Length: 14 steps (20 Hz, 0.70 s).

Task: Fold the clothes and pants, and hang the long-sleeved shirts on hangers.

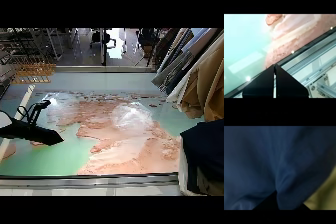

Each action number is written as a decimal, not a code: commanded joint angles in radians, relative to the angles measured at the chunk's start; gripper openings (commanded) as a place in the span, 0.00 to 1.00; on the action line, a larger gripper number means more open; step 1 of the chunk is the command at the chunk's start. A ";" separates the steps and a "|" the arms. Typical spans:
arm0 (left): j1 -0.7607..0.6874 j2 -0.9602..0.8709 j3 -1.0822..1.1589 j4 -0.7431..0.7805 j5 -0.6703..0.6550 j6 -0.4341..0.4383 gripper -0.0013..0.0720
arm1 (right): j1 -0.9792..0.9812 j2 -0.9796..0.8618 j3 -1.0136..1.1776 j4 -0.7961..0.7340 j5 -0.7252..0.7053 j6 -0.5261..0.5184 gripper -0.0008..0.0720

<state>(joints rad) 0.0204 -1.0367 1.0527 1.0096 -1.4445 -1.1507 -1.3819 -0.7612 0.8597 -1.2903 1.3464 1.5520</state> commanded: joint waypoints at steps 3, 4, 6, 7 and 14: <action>0.000 -0.037 0.000 0.000 0.011 0.014 0.03 | -0.045 0.005 -0.085 -0.228 -0.032 0.048 0.96; 0.000 -0.038 0.000 0.000 0.011 0.014 0.03 | -0.045 -0.014 -0.029 -0.235 -0.022 0.006 0.98; 0.000 -0.038 0.000 0.000 0.011 0.014 0.03 | -0.045 -0.047 0.117 -0.224 0.001 -0.044 0.98; 0.000 -0.038 0.000 0.000 0.011 0.014 0.03 | -0.045 -0.062 0.211 -0.163 -0.011 -0.044 0.98; 0.056 -0.002 0.002 0.429 0.071 -0.113 0.03 | 0.370 -0.153 0.419 0.490 -0.085 -0.246 0.97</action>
<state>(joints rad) 0.0402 -1.0641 1.0534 1.2015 -1.4204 -1.1664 -1.2247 -0.8783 1.2327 -0.9794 1.2362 1.4212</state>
